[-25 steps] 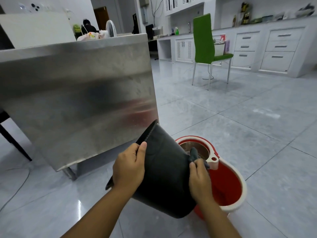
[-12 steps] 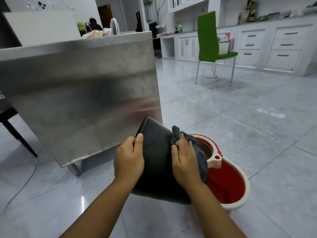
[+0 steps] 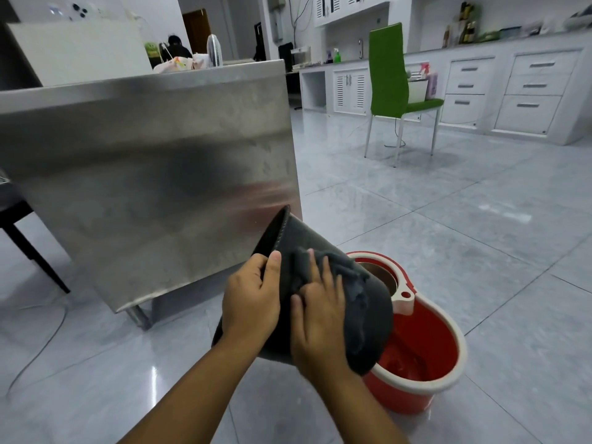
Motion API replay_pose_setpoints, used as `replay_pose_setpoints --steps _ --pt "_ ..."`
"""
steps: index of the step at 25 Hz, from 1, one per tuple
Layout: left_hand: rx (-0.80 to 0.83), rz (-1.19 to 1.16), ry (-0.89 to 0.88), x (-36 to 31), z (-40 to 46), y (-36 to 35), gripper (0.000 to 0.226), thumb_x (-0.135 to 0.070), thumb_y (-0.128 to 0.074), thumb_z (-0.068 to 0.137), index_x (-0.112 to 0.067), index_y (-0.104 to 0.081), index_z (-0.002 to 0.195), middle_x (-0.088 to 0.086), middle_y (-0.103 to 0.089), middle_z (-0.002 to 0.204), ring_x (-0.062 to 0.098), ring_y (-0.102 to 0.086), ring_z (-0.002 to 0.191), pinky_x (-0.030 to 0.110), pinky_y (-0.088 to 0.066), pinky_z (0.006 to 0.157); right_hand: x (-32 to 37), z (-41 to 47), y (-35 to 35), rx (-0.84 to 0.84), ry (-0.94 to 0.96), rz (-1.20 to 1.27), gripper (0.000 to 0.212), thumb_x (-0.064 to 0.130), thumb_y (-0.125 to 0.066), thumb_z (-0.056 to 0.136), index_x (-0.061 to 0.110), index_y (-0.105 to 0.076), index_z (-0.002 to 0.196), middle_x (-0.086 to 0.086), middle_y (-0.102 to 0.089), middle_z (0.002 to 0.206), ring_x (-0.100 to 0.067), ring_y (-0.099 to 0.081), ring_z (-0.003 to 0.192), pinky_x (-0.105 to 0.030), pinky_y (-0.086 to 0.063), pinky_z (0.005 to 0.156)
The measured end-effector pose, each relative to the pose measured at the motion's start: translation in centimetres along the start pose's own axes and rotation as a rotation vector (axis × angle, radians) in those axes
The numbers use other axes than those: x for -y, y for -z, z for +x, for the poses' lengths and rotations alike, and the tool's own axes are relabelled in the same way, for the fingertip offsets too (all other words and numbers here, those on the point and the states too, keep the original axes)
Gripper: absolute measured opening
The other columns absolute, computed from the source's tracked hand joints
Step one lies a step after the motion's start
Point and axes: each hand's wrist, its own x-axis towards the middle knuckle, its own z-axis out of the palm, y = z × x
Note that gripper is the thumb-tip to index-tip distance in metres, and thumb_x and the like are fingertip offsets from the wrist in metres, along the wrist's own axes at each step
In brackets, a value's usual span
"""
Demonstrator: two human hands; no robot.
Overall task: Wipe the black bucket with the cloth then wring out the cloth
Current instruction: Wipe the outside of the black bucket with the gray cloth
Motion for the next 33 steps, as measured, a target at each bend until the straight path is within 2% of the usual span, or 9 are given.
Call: replay_pose_setpoints --steps 3,6,9,13,17,22,25,29,33 --pt "-0.016 -0.042 0.025 -0.4 0.2 0.3 0.046 -0.04 -0.045 0.099 -0.016 -0.043 0.059 -0.003 -0.041 0.053 0.009 -0.04 0.049 0.029 -0.035 0.05 -2.0 3.1 2.5 0.046 -0.138 0.049 0.022 0.027 -0.038 0.1 0.031 -0.044 0.079 0.006 -0.033 0.158 -0.009 -0.013 0.15 -0.042 -0.002 0.123" --pt "-0.035 -0.035 0.036 -0.2 0.9 1.0 0.048 -0.042 -0.044 0.099 -0.012 -0.047 0.062 0.003 -0.044 0.055 0.015 -0.043 0.053 0.031 -0.036 0.052 -5.4 3.7 4.7 0.105 -0.556 0.158 0.023 0.043 -0.038 0.097 0.035 -0.046 0.076 -0.012 -0.053 0.139 -0.038 -0.039 0.136 -0.058 -0.03 0.111" --pt "-0.052 -0.009 -0.012 -0.3 1.3 1.4 0.046 -0.042 -0.045 0.098 -0.014 -0.048 0.061 0.002 -0.046 0.054 0.014 -0.044 0.052 0.028 -0.037 0.05 -7.3 2.5 5.4 -0.019 -0.812 0.311 0.024 0.04 -0.037 0.1 0.023 -0.051 0.092 -0.01 -0.059 0.099 -0.032 -0.058 0.1 -0.04 -0.046 0.077" --pt "0.011 -0.022 -0.077 0.5 1.7 1.6 0.046 -0.047 -0.046 0.095 -0.016 -0.05 0.061 -0.003 -0.045 0.052 0.011 -0.044 0.051 0.029 -0.038 0.052 -9.8 1.0 5.2 -0.245 -1.272 0.73 0.034 0.041 -0.05 0.09 0.014 -0.062 0.108 -0.012 -0.068 0.106 -0.03 -0.063 0.101 -0.047 -0.051 0.09" --pt "0.376 -0.096 -0.056 0.6 2.9 2.8 0.059 -0.061 -0.043 0.085 -0.006 -0.055 0.067 0.006 -0.055 0.06 0.018 -0.054 0.06 0.037 -0.046 0.063 -9.2 -1.0 5.2 -0.437 -1.239 1.122 0.028 0.026 -0.05 0.097 0.009 -0.066 0.112 -0.011 -0.071 0.106 -0.029 -0.065 0.102 -0.04 -0.051 0.079" --pt "0.728 -0.192 0.158 -0.9 5.3 3.2 0.042 -0.045 -0.058 0.091 -0.028 -0.052 0.128 0.008 -0.073 0.108 0.022 -0.07 0.1 0.04 -0.055 0.093 -9.2 -3.3 4.0 -0.517 -1.251 1.256 0.027 0.023 -0.045 0.098 0.012 -0.07 0.097 -0.007 -0.074 0.092 -0.024 -0.065 0.09 -0.039 -0.049 0.073" --pt "0.703 -0.124 0.343 -1.7 6.5 2.0 0.062 -0.067 -0.053 0.082 -0.025 -0.059 0.127 0.002 -0.07 0.117 0.022 -0.067 0.106 0.042 -0.051 0.099 -8.5 -3.9 3.4 -0.445 -1.228 1.246 0.028 0.024 -0.047 0.096 0.013 -0.07 0.084 -0.003 -0.074 0.072 -0.025 -0.064 0.084 -0.04 -0.049 0.073" --pt "0.708 -0.22 0.497 -1.9 8.4 2.4 0.019 -0.019 -0.067 0.089 -0.005 -0.071 0.101 0.015 -0.077 0.093 0.028 -0.073 0.083 0.049 -0.054 0.096 -7.7 -4.0 2.9 -0.43 -1.167 1.257 0.031 0.023 -0.046 0.096 0.012 -0.066 0.075 -0.002 -0.072 0.066 -0.024 -0.062 0.08 -0.038 -0.048 0.071" --pt "0.641 -0.187 0.627 -1.1 9.3 2.4 0.058 -0.058 -0.075 0.071 -0.013 -0.074 0.107 0.011 -0.077 0.104 0.031 -0.071 0.101 0.046 -0.052 0.098 -7.4 -3.4 3.6 -0.386 -1.013 1.087 0.029 0.017 -0.04 0.098 0.008 -0.05 0.072 -0.008 -0.06 0.071 -0.023 -0.053 0.077 -0.036 -0.041 0.067"
